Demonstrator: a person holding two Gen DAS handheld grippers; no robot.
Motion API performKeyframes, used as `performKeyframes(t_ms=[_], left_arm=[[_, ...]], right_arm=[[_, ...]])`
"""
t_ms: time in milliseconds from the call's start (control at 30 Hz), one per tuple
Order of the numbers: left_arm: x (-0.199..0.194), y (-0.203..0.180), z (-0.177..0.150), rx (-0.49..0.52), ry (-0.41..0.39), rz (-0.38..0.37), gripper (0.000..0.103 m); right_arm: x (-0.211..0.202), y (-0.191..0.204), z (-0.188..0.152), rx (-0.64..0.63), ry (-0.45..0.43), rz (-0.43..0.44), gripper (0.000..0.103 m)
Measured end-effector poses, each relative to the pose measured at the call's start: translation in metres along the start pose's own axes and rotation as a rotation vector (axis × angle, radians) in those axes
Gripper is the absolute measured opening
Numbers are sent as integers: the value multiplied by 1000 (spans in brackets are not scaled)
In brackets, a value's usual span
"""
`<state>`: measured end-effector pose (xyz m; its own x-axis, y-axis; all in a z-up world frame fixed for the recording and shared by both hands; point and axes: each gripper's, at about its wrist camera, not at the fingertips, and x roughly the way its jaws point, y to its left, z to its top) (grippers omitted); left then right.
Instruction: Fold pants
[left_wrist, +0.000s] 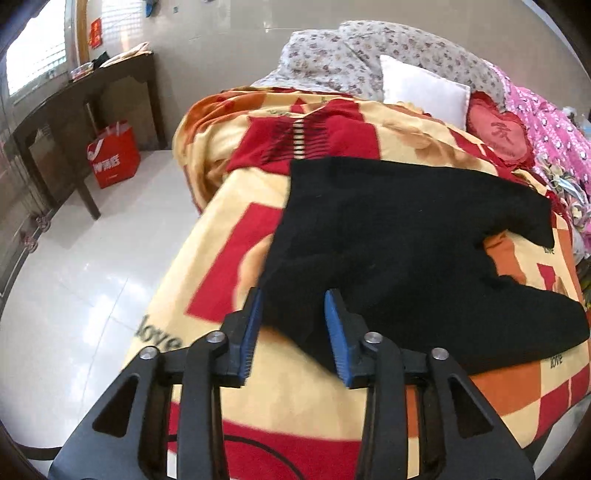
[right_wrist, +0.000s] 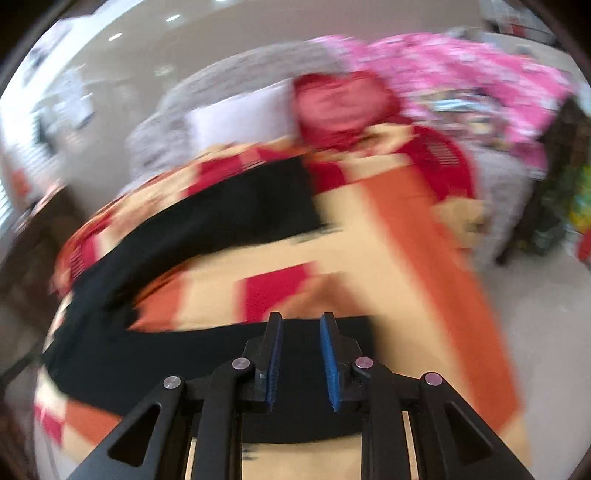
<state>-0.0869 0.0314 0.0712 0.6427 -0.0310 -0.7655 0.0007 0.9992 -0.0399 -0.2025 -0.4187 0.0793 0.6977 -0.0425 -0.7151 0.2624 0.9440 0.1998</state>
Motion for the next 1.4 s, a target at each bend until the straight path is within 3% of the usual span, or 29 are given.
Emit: performKeyframes(t_ms=[133,300,500,733,833,900,967,1067,1200,1300,1400], left_arm=[[19,-24,3,16,3,-22,39],[57,-46,2,37,54,-47,39],[78,-53,12,26,66,-52,39],[80,-57,31,35,53,-69,39],[82,-56,44,33,57,-88,39],[85,-54,54,22,56,-98,44],[90,-50,67,-2,52,-124,70],[95,-45,83,-36,23,-146,71],[112,-43,97,-46,50,-129,71],[127,-43,103,-57,77,-132,71],[142,-46,106,-48,114,-121,71]], right_arm=[[42,45,-9,-96,95,117,20],[82,78,-26,-172,199,169,22],[89,105,-5,-260,166,159,29],[109,180,62,-433,27,293,47],[128,213,86,-564,-5,286,49],[142,233,97,-657,-19,294,49],[153,245,105,-723,-19,300,49],[173,261,114,-838,27,331,49],[196,284,114,-1019,78,364,49],[219,291,118,-1085,135,330,50],[230,289,120,-1106,188,367,50]])
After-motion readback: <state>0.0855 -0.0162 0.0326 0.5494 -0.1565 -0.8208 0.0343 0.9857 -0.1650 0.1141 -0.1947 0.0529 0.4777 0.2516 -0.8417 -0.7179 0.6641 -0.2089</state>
